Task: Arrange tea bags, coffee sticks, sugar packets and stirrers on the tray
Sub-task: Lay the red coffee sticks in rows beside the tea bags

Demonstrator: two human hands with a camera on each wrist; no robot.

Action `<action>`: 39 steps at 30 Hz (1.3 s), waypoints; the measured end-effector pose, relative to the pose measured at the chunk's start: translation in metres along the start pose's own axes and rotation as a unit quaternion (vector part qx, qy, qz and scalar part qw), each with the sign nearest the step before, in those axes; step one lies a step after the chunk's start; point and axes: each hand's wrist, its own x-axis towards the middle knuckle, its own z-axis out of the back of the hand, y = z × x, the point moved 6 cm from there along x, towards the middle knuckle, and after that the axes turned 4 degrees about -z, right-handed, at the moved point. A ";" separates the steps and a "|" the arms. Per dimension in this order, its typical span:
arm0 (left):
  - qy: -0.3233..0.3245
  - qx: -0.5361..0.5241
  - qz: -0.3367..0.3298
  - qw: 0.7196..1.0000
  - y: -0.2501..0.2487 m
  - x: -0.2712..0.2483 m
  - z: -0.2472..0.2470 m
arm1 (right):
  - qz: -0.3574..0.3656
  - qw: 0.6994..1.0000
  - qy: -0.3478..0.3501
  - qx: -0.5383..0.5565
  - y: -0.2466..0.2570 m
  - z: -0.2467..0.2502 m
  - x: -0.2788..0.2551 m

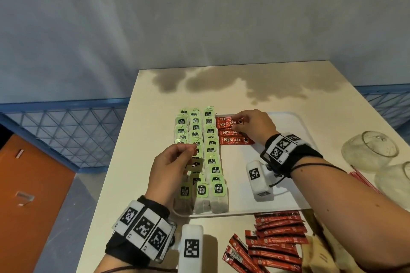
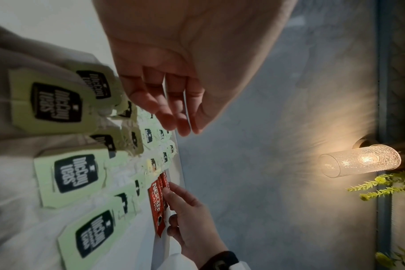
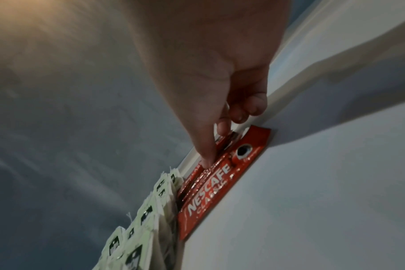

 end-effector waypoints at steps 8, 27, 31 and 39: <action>0.010 0.004 0.005 1.000 0.000 0.000 0.001 | 0.040 0.998 -0.005 -0.040 0.007 0.015 0.002; 0.026 0.007 0.016 1.000 0.006 -0.006 -0.007 | 0.034 0.997 0.071 -0.024 -0.009 0.004 -0.048; 0.023 0.004 0.018 1.000 0.008 -0.005 -0.002 | 0.029 0.997 0.061 -0.036 -0.006 0.006 -0.039; 0.024 0.018 0.012 0.999 0.001 -0.007 -0.004 | 0.031 0.998 0.055 -0.022 -0.001 0.009 -0.038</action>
